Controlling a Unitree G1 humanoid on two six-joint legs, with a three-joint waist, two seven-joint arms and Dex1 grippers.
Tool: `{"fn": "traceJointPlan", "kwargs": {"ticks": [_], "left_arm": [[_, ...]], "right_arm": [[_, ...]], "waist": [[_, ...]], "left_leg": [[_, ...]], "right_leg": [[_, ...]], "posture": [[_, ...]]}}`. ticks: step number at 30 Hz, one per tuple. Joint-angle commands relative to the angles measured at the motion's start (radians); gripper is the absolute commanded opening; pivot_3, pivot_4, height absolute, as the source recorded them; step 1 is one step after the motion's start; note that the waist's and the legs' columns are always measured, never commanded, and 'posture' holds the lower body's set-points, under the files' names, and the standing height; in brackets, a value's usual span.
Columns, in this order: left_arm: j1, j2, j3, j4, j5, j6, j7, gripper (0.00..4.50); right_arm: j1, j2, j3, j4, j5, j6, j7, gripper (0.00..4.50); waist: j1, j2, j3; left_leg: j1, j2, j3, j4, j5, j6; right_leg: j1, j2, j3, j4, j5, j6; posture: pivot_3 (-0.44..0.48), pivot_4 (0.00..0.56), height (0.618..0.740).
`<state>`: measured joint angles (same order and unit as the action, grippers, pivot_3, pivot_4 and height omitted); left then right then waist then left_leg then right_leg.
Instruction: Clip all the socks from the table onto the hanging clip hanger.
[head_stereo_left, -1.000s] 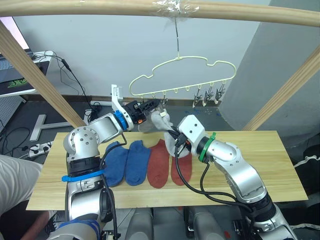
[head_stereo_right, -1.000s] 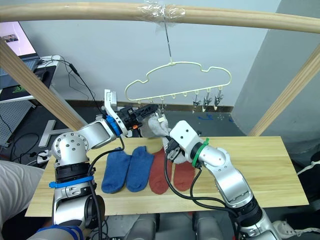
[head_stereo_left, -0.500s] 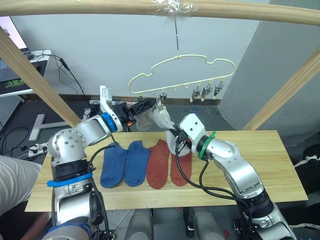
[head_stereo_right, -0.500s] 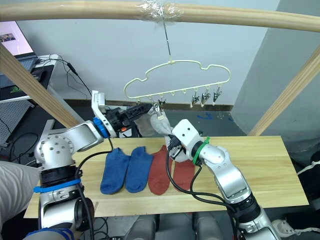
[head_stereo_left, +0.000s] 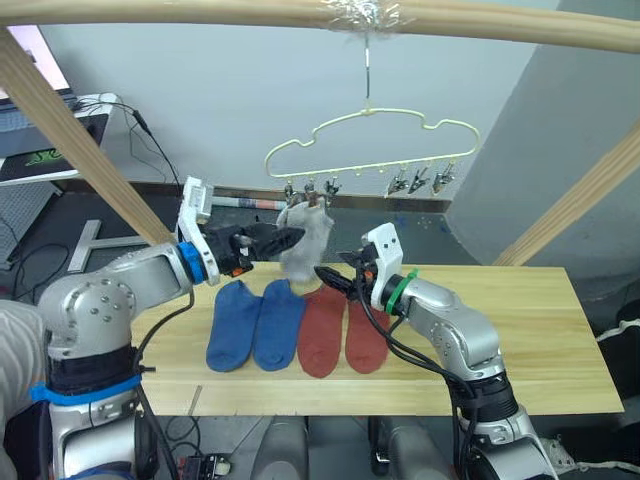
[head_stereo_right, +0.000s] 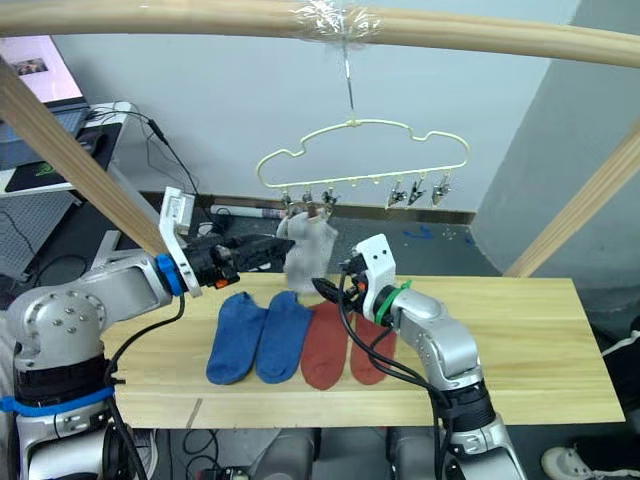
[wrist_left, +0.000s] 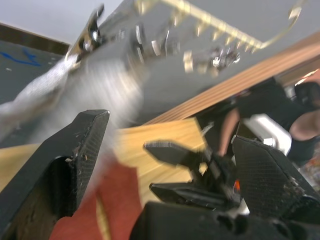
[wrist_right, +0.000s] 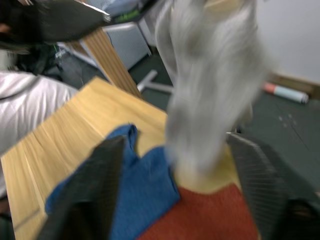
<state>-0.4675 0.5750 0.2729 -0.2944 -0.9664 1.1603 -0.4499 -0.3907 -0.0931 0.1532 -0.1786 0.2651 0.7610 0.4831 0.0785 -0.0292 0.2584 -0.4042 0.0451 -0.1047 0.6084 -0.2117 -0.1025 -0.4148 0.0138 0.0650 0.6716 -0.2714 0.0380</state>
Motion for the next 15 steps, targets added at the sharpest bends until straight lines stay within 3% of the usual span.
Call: {"fn": "traceJointPlan", "kwargs": {"ticks": [1, 5, 9, 12, 15], "left_arm": [[0.05, -0.034, -0.081, -0.141, 0.108, -0.132, 0.041, 4.5], [0.107, -0.104, -0.21, -0.224, 0.297, -0.332, 0.089, 4.5], [0.152, -0.174, -0.374, -0.193, 0.551, -0.611, 0.122, 3.61], [0.17, -0.213, -0.443, -0.132, 0.668, -0.734, 0.132, 2.79], [0.16, -0.292, -0.482, -0.04, 0.772, -0.828, 0.203, 2.79]], "right_arm": [[0.039, -0.036, -0.029, -0.064, 0.021, 0.002, 0.0, 4.48], [0.078, -0.119, -0.029, -0.123, -0.02, -0.043, -0.008, 4.48], [0.115, -0.219, -0.063, -0.246, 0.005, -0.055, 0.024, 4.5], [0.133, -0.268, -0.08, -0.315, 0.035, -0.05, 0.049, 4.5], [0.154, -0.326, -0.11, -0.391, 0.064, -0.049, 0.079, 4.5]], "waist": [[0.006, 0.0, 0.0], [0.009, 0.0, 0.0], [0.02, 0.0, 0.0], [0.027, 0.0, -0.001], [0.034, 0.001, -0.001]], "left_leg": [[-0.001, 0.0, 0.0, 0.0, 0.0, 0.0], [-0.004, 0.001, 0.0, 0.0, 0.0, 0.0], [-0.005, 0.0, 0.002, 0.0, 0.0, 0.0], [-0.005, 0.0, 0.004, 0.0, 0.0, 0.0], [-0.007, 0.0, 0.004, 0.001, 0.0, 0.0]], "right_leg": [[0.0, 0.0, 0.0, -0.001, 0.0, 0.0], [-0.001, 0.0, 0.0, -0.006, 0.0, 0.0], [-0.001, 0.0, 0.002, -0.008, 0.001, 0.0], [-0.003, 0.0, 0.003, -0.008, 0.003, -0.004], [-0.004, 0.001, 0.003, -0.007, 0.003, -0.004]], "posture": [[0.3, 0.215, 0.74], [0.285, 0.209, 0.74], [0.27, 0.193, 0.74], [0.26, 0.193, 0.74], [0.245, 0.181, 0.74]]}}
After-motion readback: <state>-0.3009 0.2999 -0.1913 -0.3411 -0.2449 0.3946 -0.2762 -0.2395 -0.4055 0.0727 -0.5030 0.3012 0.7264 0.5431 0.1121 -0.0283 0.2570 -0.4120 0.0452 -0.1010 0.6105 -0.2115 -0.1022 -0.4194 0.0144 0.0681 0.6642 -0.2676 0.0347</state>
